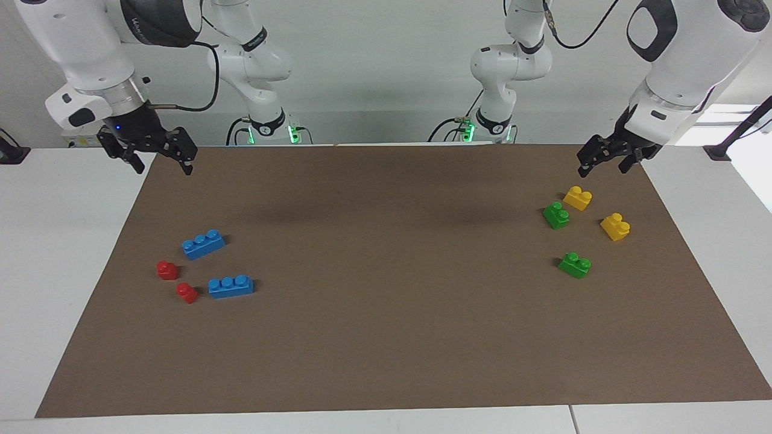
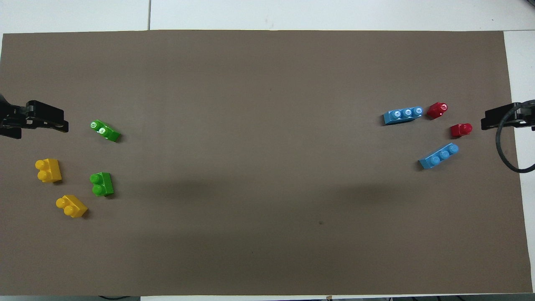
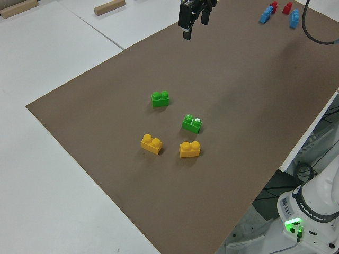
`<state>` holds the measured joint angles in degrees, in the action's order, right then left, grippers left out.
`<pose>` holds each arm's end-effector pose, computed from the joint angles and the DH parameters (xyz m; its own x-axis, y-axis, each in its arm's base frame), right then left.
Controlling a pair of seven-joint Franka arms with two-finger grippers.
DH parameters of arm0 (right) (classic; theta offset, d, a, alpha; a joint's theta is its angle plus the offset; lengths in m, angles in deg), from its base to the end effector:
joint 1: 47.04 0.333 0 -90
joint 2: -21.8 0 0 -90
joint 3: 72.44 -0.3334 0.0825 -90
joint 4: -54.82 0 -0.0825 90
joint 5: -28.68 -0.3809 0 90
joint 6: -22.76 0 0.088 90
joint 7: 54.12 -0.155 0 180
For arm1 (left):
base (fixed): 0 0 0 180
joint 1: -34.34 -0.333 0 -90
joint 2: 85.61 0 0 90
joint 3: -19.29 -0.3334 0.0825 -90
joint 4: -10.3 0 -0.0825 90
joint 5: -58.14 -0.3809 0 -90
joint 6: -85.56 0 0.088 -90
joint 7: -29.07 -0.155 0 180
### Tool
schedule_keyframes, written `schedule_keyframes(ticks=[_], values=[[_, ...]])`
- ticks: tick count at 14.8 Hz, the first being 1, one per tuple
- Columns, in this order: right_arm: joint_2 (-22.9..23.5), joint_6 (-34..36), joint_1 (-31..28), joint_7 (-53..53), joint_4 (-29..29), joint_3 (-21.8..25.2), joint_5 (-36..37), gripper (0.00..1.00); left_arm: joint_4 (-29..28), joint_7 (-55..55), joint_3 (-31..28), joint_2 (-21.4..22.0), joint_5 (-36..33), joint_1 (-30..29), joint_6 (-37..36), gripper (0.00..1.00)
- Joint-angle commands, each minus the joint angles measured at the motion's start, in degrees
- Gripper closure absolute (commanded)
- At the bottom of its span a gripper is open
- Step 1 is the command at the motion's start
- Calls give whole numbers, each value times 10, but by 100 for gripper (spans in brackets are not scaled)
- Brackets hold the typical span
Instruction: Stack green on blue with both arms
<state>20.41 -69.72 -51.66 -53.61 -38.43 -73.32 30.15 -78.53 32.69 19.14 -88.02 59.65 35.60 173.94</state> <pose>0.5460 -0.0395 0.5844 0.9984 -0.0552 0.0106 -0.0555 -0.9981 0.0261 0.5590 -0.0150 0.5777 0.9977 0.0431 -0.0514 0.0443 -0.9988 0.0230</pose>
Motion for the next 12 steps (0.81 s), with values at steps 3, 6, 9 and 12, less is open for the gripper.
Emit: schedule_keyframes(ticks=[3, 6, 9, 12], values=[[-19, 1, -6, 16, -25, -2, 2, 0, -24, 2, -5, 21, 7, 5, 20, 0], [-20, 0, -4, 15, -25, -2, 1, 0, -28, 2, -6, 22, 7, 5, 21, 0], [-20, -6, -7, 11, -25, -1, 1, 0, -32, 3, -6, 22, 7, 1, 22, 0], [-20, -8, -12, 11, -25, -1, 2, 0, -48, 43, -6, 29, 7, 0, 50, 0]])
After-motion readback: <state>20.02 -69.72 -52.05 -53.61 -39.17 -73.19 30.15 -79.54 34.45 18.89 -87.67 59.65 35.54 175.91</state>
